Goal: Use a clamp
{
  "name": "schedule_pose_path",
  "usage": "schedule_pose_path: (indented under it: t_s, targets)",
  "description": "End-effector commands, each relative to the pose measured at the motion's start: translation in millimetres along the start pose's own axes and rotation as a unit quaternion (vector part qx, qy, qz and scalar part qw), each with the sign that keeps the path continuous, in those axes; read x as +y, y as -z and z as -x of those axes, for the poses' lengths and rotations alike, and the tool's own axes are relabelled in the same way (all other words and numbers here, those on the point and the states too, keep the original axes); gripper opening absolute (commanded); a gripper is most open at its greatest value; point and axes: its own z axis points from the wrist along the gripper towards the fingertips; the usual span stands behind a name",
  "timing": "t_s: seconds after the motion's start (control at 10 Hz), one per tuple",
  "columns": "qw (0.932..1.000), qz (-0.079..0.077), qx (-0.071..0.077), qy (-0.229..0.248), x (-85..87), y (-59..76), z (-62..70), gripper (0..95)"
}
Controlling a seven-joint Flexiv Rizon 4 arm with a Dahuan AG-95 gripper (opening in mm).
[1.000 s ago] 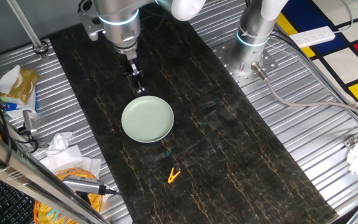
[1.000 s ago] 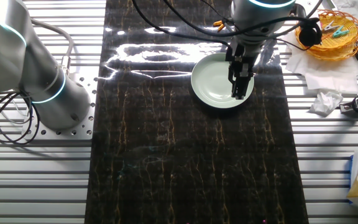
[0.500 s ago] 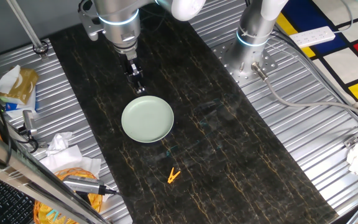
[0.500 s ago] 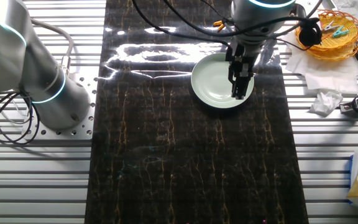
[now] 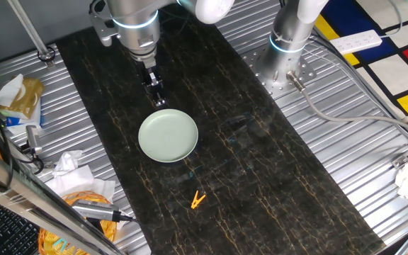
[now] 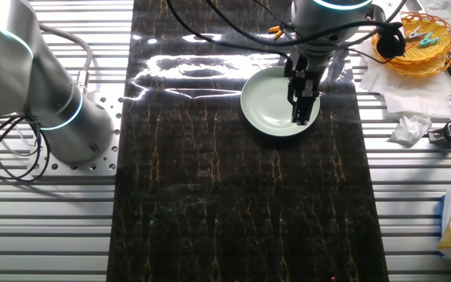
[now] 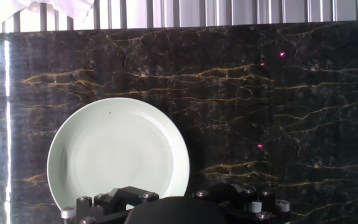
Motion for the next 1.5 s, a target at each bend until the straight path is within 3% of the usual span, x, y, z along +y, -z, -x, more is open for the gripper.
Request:
schedule_pose_path:
  t_s: [0.1, 0.3, 1.2, 1.5]
  targets:
    - [0.9953, 0.006, -0.040, 0.088, -0.1, 0.0, -0.4, 0.0]
    - [0.9954, -0.002, -0.037, 0.089, 0.5, 1.6, -1.0, 0.0]
    - [0.9954, -0.004, -0.034, 0.089, 1.5, 2.9, -1.4, 0.0]
    - [0.9955, -0.006, -0.034, 0.088, 9.1, 1.9, -0.7, 0.0]
